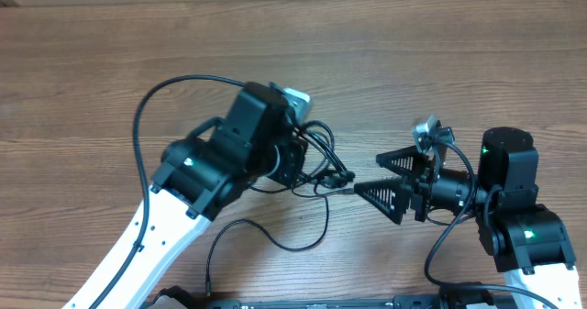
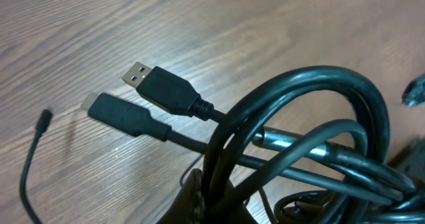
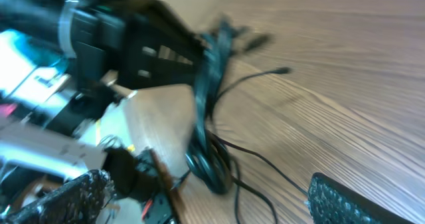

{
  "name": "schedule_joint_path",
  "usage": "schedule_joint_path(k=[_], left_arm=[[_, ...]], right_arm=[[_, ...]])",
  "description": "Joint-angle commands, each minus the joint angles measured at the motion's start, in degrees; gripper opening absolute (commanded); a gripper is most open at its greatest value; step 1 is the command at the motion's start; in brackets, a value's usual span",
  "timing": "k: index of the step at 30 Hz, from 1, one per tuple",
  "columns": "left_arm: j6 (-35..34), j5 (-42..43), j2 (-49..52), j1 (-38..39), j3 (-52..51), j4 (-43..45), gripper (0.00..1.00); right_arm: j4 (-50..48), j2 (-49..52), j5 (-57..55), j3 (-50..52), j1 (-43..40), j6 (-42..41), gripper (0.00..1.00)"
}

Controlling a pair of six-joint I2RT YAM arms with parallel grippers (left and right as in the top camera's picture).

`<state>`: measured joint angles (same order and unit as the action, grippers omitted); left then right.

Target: Untangle cables

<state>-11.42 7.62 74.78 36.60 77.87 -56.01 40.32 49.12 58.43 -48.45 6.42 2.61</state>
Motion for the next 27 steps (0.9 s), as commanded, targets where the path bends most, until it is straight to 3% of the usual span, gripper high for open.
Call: schedule_joint_path(k=[1,6,7,21,25,27], left_arm=[[6.40,-0.15,-0.66,3.28,0.15,-0.11,0.04],[5.14,-0.79,-0.63,7.02,0.15,2.45,0.04],[2.60,-0.74,-0.63,7.17,0.15,4.07,0.04],[-7.30,-0.57,-0.63,7.15,0.15,8.31,0.04],[-9.29,-0.66,-0.63,7.15,0.15,9.03,0.04],[-10.51,-1.95,-0.63,7.06,0.15,9.03,0.04]], right_arm=[[-0.33,-0.50,8.87,-0.66,0.02,6.64,0.95],[-0.31,-0.50,9.38,-0.63,0.02,6.99,0.90],[-0.15,-0.50,9.38,-0.63,0.02,6.95,0.81],[3.13,-0.50,7.78,-0.63,0.02,9.88,0.33],[3.52,-0.50,6.95,-0.63,0.00,9.88,0.04],[3.43,-0.50,6.51,-0.63,0.00,9.88,0.04]])
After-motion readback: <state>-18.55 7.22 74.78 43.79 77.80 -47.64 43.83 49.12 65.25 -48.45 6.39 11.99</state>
